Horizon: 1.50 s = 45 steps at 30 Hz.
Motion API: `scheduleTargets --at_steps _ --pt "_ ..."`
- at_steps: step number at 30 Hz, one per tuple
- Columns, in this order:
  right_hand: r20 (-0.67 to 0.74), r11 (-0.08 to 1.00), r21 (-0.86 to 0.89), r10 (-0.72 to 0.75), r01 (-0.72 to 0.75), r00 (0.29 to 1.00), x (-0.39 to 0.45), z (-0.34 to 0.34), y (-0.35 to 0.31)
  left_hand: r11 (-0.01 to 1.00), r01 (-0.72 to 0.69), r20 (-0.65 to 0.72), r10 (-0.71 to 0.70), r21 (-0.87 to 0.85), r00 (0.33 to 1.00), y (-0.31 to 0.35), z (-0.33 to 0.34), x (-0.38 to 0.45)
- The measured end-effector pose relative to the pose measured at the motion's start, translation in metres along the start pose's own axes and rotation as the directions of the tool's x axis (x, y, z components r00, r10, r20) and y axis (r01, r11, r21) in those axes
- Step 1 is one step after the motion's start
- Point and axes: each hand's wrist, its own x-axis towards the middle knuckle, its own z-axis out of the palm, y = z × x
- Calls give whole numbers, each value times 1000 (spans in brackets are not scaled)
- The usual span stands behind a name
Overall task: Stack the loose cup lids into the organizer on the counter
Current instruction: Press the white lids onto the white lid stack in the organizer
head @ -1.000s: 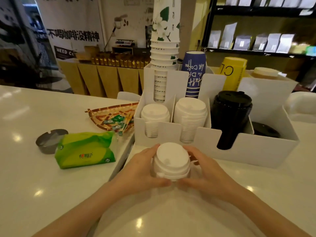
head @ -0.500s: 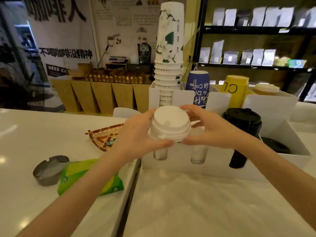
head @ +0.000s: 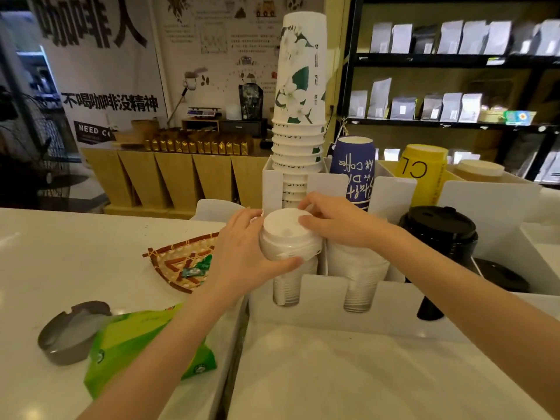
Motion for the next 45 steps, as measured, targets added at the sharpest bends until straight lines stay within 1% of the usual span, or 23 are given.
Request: scheduleTargets --at_steps 3,7,11,13,16,18,22,24,28,32,36,42,45 --pt "17 998 -62 -1 2 1000 1 5 2 1000 -9 5 9 12 1000 1 3 -4" --pt "-3 991 -131 19 -20 1000 4 14 3 999 -8 3 8 51 1000 1 7 -9" --pt "-10 936 -351 -27 22 1000 3 23 4 999 -4 20 3 47 1000 -1 12 -11" --pt "-29 914 -403 -57 40 998 2 26 5 999 3 22 -4 37 1000 -1 15 -12" --pt "-32 910 -410 -86 65 996 3 25 7 1000 9 38 -9 -3 999 -2 16 -13" --pt "-34 917 -392 -95 74 995 3 25 6 999 -10 22 11 -40 1000 -2 14 -13" --pt "-50 918 -390 -98 71 994 1 25 4 999 -49 12 49 -22 999 -3 11 -11" --pt "-53 909 -412 -101 71 993 0 25 4 997 -53 34 55 -48 998 -5 11 -10" --pt "-84 846 -527 -146 80 986 -3 26 5 993 -64 112 74 -97 991 -11 4 -7" --pt "-131 827 -559 -154 55 979 -4 27 6 989 -41 168 66 -144 984 -12 1 -6" --pt "-123 799 -599 -155 51 980 -1 32 4 997 -69 192 74 -36 978 -11 3 -5" --pt "-128 781 -623 -160 46 979 -2 34 5 994 -93 277 74 58 958 -12 -1 -5" --pt "-142 751 -659 -169 35 975 -2 38 5 989 -98 274 65 110 960 -9 1 -6"
